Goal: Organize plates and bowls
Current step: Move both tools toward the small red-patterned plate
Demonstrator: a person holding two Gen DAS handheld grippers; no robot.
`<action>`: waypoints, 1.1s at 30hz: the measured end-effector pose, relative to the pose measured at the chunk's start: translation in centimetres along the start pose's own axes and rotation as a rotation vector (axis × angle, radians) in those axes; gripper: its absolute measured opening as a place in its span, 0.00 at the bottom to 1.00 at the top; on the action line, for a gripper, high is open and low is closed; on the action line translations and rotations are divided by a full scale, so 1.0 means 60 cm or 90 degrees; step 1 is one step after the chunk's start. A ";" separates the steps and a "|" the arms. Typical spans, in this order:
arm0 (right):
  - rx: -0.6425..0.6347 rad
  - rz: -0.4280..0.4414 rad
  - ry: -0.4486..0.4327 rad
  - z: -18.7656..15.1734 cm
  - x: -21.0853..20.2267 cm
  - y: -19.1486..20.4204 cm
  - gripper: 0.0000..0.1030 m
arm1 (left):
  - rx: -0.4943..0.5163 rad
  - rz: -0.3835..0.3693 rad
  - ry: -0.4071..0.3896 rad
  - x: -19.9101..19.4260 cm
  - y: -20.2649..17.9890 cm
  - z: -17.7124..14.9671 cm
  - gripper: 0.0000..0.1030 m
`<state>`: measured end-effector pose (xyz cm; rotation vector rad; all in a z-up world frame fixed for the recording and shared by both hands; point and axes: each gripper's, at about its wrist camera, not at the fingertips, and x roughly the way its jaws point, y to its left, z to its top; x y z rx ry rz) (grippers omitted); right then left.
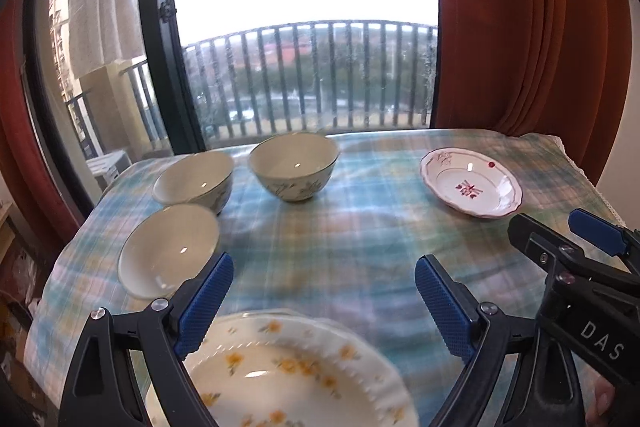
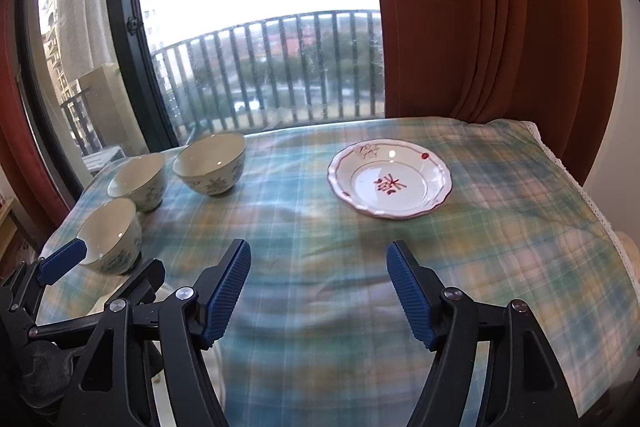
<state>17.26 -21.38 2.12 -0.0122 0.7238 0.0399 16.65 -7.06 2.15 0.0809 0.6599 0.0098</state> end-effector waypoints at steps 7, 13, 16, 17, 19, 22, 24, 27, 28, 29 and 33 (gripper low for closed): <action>0.002 -0.004 -0.005 0.049 0.045 -0.046 0.77 | 0.005 -0.005 0.001 0.050 -0.049 0.051 0.91; 0.010 -0.015 -0.010 0.094 0.089 -0.085 0.77 | 0.016 -0.035 -0.012 0.088 -0.091 0.090 0.91; 0.023 -0.027 -0.005 0.113 0.118 -0.109 0.78 | 0.030 -0.032 0.002 0.119 -0.121 0.109 0.90; 0.025 -0.032 -0.002 0.116 0.126 -0.115 0.78 | 0.034 -0.033 0.011 0.129 -0.129 0.114 0.91; 0.029 -0.039 0.008 0.123 0.147 -0.130 0.78 | 0.045 -0.037 0.022 0.151 -0.145 0.121 0.90; 0.031 -0.051 0.018 0.128 0.177 -0.146 0.78 | 0.062 -0.036 0.035 0.177 -0.168 0.128 0.90; 0.028 -0.051 0.028 0.130 0.199 -0.154 0.78 | 0.070 -0.038 0.050 0.200 -0.182 0.131 0.90; 0.038 -0.060 0.051 0.132 0.238 -0.172 0.78 | 0.083 -0.028 0.081 0.235 -0.203 0.132 0.86; 0.047 -0.065 0.057 0.129 0.250 -0.180 0.78 | 0.090 -0.028 0.089 0.242 -0.209 0.132 0.86; 0.058 -0.064 0.061 0.126 0.260 -0.189 0.78 | 0.095 -0.030 0.088 0.248 -0.215 0.132 0.86; 0.097 -0.070 0.087 0.113 0.297 -0.224 0.78 | 0.099 -0.035 0.115 0.291 -0.235 0.127 0.86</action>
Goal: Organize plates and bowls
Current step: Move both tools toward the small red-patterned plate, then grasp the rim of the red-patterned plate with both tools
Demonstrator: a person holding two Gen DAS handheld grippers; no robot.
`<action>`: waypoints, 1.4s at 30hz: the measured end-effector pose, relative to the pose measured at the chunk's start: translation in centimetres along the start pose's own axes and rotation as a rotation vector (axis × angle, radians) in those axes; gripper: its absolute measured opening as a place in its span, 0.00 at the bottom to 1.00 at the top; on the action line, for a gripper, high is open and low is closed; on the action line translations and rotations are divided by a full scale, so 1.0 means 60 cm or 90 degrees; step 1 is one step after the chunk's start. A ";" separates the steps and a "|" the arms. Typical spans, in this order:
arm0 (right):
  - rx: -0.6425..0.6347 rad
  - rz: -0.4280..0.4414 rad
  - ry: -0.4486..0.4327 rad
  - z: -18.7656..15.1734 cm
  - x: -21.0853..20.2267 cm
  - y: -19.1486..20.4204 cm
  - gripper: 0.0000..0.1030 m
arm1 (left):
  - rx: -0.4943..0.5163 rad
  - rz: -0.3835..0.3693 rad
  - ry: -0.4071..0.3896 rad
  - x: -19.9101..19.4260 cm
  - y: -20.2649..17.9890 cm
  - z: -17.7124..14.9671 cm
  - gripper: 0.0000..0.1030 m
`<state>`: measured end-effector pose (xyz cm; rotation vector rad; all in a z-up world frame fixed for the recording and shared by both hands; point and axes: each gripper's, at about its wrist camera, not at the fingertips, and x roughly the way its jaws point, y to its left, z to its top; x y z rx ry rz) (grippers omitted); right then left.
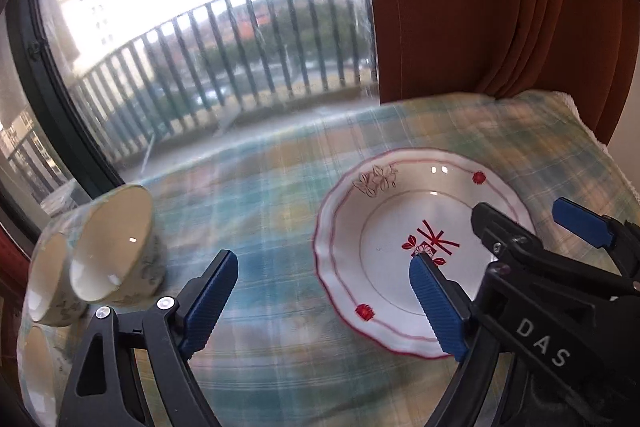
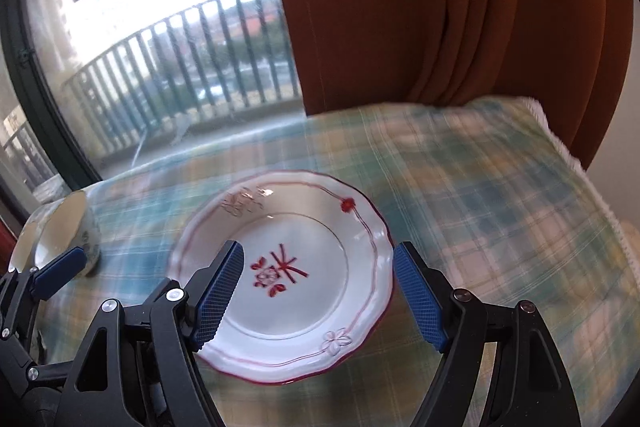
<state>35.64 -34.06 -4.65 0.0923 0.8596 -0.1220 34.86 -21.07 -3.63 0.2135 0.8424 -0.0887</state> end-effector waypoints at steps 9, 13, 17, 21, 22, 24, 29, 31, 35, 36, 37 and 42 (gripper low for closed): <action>0.008 -0.018 0.044 -0.010 0.066 -0.026 0.54 | -0.007 -0.005 0.050 0.073 -0.017 -0.005 0.76; 0.017 -0.008 0.064 -0.015 0.080 -0.032 0.43 | 0.000 -0.009 0.042 0.081 -0.027 -0.006 0.65; 0.016 -0.015 0.062 -0.018 0.082 -0.032 0.39 | 0.011 -0.005 0.038 0.076 -0.030 -0.009 0.60; 0.001 -0.030 0.061 -0.022 0.076 -0.024 0.39 | 0.021 0.005 0.033 0.073 -0.033 -0.014 0.60; -0.005 -0.032 0.063 -0.023 0.073 -0.021 0.39 | 0.023 0.007 0.036 0.071 -0.032 -0.016 0.60; -0.014 -0.029 0.068 -0.024 0.069 -0.018 0.39 | 0.019 0.007 0.044 0.068 -0.025 -0.020 0.60; -0.043 -0.004 0.089 -0.038 0.054 0.001 0.39 | 0.011 0.013 0.066 0.052 -0.007 -0.038 0.60; -0.063 -0.001 0.096 -0.044 0.046 0.013 0.39 | 0.002 0.009 0.079 0.041 0.005 -0.050 0.59; -0.151 -0.023 0.094 -0.068 0.025 0.055 0.40 | -0.049 0.002 0.104 0.023 0.038 -0.069 0.56; -0.148 -0.003 0.103 -0.073 0.020 0.061 0.40 | -0.056 0.011 0.102 0.020 0.047 -0.074 0.56; -0.148 0.020 0.117 -0.076 0.018 0.064 0.40 | -0.059 0.021 0.103 0.018 0.054 -0.079 0.56; -0.188 0.055 0.137 -0.101 0.005 0.093 0.40 | -0.062 0.040 0.112 0.005 0.073 -0.099 0.56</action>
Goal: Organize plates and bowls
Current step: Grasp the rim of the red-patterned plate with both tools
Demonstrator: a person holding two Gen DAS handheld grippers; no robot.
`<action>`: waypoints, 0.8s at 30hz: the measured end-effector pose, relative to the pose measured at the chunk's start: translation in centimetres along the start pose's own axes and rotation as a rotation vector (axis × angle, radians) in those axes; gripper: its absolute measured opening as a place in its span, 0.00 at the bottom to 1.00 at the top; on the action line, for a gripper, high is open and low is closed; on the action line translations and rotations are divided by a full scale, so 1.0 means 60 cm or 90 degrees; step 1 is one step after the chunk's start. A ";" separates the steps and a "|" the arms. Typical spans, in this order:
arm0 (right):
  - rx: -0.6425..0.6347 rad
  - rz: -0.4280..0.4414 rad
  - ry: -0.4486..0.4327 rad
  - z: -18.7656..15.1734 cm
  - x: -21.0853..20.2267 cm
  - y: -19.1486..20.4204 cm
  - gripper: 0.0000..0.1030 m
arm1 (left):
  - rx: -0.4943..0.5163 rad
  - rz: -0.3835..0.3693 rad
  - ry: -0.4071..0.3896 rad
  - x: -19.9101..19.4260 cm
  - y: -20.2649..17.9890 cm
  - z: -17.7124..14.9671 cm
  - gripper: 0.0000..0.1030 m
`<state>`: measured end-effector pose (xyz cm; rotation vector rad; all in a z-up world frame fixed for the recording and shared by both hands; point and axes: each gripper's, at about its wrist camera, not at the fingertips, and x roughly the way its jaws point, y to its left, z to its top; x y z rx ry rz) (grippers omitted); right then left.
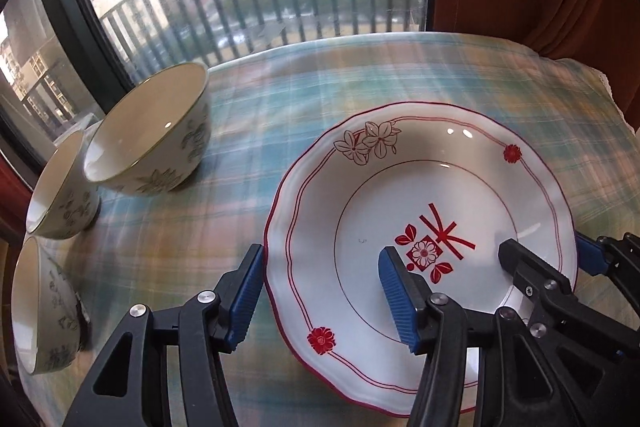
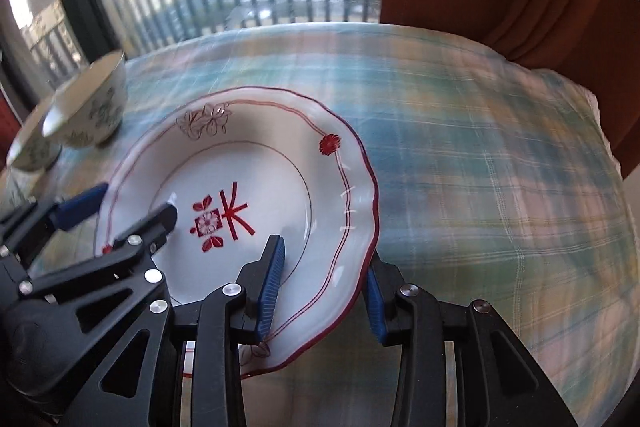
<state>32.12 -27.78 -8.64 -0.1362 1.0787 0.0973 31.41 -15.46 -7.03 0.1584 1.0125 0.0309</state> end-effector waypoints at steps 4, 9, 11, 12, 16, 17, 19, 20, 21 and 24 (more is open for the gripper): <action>-0.019 0.025 0.017 -0.009 -0.002 0.011 0.41 | 0.014 0.008 0.010 -0.011 0.009 -0.017 0.56; -0.017 0.051 0.033 -0.015 0.001 0.010 0.41 | 0.025 -0.003 0.013 -0.017 0.015 -0.024 0.58; -0.005 0.057 0.035 -0.014 0.003 0.007 0.41 | 0.030 -0.005 0.018 -0.016 0.010 -0.023 0.64; -0.001 0.059 0.033 -0.013 0.004 0.006 0.42 | 0.035 0.000 0.021 -0.014 0.007 -0.023 0.64; 0.024 0.042 0.016 -0.006 0.011 -0.004 0.45 | 0.024 -0.018 0.036 -0.006 0.013 -0.019 0.68; 0.038 0.039 0.012 -0.005 0.014 -0.009 0.49 | 0.018 -0.025 0.041 -0.004 0.015 -0.017 0.68; 0.064 0.047 0.010 -0.002 0.019 -0.020 0.53 | 0.009 -0.034 0.047 0.000 0.016 -0.013 0.69; 0.076 0.053 0.009 0.000 0.021 -0.025 0.53 | 0.008 -0.033 0.048 0.000 0.014 -0.012 0.70; 0.084 0.059 -0.001 0.001 0.021 -0.028 0.53 | 0.010 -0.031 0.048 -0.001 0.011 -0.012 0.70; 0.078 0.064 -0.009 0.003 0.024 -0.015 0.44 | 0.021 -0.032 0.043 -0.003 0.004 -0.016 0.70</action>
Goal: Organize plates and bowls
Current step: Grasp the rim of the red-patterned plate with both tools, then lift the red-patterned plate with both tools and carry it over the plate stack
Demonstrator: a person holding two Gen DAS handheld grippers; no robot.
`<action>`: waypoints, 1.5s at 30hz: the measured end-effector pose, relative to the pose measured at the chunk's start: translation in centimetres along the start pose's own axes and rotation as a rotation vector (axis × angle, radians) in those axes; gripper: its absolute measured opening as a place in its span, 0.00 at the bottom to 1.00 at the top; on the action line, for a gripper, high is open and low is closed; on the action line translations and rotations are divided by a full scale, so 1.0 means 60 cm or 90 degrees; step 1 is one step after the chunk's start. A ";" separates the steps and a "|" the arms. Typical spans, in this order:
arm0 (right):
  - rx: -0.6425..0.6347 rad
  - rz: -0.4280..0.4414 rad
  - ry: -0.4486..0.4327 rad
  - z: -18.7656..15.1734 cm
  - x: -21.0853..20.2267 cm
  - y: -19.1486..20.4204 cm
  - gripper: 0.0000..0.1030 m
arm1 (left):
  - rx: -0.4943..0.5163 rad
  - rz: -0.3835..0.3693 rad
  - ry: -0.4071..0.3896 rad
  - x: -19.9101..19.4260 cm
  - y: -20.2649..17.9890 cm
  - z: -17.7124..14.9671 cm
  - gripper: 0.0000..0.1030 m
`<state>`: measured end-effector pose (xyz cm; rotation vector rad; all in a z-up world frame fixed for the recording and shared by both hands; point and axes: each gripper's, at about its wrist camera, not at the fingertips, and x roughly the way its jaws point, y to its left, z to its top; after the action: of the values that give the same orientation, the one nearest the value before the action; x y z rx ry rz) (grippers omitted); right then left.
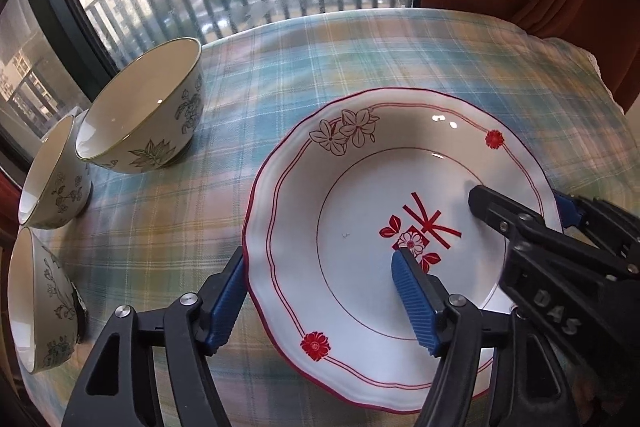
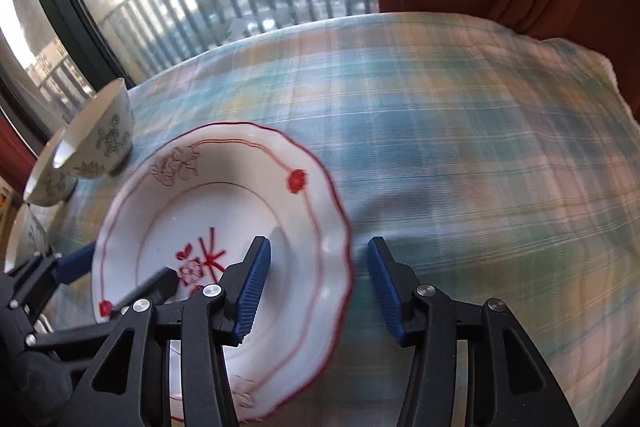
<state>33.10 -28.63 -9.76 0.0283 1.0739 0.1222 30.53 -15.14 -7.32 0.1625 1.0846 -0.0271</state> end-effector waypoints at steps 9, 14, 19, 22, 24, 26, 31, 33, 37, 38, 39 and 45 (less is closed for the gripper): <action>-0.020 -0.054 -0.011 0.003 -0.020 0.011 0.44 | -0.019 -0.038 0.028 -0.004 0.004 -0.005 0.70; -0.022 -0.067 -0.019 -0.003 -0.036 0.017 0.44 | -0.018 -0.050 0.040 -0.019 0.007 -0.014 0.69; -0.023 -0.075 -0.029 -0.013 -0.065 0.032 0.44 | -0.023 -0.065 0.031 -0.049 0.016 -0.028 0.69; -0.033 -0.076 -0.043 -0.017 -0.095 0.046 0.44 | -0.029 -0.076 0.019 -0.075 0.027 -0.034 0.69; -0.036 -0.077 -0.052 -0.019 -0.113 0.056 0.44 | -0.031 -0.077 0.002 -0.095 0.034 -0.038 0.69; -0.040 -0.079 -0.063 -0.021 -0.131 0.067 0.44 | -0.034 -0.079 -0.009 -0.110 0.041 -0.044 0.69; -0.054 -0.084 -0.081 -0.034 -0.170 0.099 0.44 | -0.047 -0.086 -0.023 -0.147 0.066 -0.066 0.69; -0.060 -0.084 -0.086 -0.041 -0.184 0.113 0.44 | -0.051 -0.087 -0.031 -0.158 0.076 -0.074 0.69; -0.069 -0.086 -0.095 -0.057 -0.208 0.143 0.44 | -0.060 -0.088 -0.044 -0.178 0.098 -0.095 0.69; -0.071 -0.086 -0.096 -0.062 -0.213 0.151 0.44 | -0.062 -0.088 -0.044 -0.181 0.101 -0.099 0.69; -0.072 -0.086 -0.096 -0.065 -0.216 0.155 0.44 | -0.063 -0.089 -0.045 -0.184 0.104 -0.103 0.69; -0.070 -0.076 -0.098 -0.097 -0.236 0.197 0.44 | -0.064 -0.076 -0.057 -0.209 0.132 -0.138 0.69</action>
<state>20.32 -18.68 0.83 -0.1234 0.9122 0.0702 18.19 -6.84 0.89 0.0062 1.0033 -0.0868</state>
